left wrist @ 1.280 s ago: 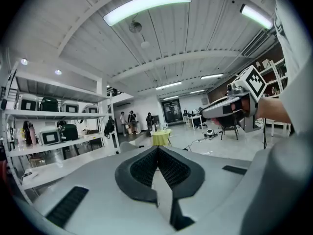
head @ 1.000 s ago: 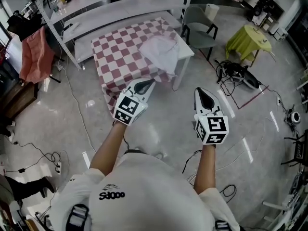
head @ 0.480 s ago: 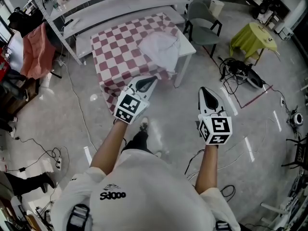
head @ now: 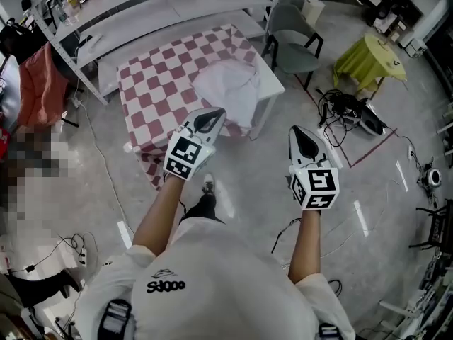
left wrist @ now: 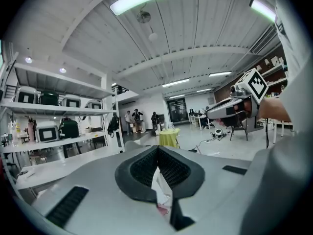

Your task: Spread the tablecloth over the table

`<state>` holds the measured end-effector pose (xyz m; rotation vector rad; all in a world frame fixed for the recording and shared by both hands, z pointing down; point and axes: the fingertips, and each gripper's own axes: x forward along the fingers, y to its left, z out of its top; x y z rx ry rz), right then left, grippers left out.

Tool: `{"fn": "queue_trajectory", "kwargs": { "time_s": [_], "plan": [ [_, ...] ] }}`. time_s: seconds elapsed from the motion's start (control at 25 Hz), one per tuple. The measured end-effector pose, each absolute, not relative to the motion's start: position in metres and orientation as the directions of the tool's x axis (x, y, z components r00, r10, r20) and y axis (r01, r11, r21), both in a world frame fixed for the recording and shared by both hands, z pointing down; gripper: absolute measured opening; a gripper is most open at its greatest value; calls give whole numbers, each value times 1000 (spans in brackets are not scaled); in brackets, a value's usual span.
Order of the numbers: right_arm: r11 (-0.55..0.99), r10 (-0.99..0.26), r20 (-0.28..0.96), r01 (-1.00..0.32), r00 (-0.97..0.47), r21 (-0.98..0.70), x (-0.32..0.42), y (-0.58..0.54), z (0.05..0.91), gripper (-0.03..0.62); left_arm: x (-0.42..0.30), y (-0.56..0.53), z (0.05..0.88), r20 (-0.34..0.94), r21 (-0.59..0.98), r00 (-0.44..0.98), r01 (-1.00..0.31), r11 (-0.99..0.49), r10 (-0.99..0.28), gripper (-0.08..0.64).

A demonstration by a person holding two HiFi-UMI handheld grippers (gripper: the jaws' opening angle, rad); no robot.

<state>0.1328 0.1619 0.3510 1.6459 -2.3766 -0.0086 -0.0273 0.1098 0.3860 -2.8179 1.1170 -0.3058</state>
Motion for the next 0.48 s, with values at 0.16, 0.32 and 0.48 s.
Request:
{"fn": "queue_trajectory", "kwargs": {
  "time_s": [0.16,0.32,0.48],
  "plan": [
    [368,-919,209,-915,-333,163,124,93,346,21,-33,42,384,155,-156,713,-666,-730,-684,28],
    [388,-911,220,-906,-348,171,105,23,345,23,-50,-27,382,157,-152,707,-673,-724,-690,28],
    [404,-904,220,-901,-367,158,86,-38,345,21,-70,-84,384,166,-153,694,-684,-714,-700,28]
  ]
}}
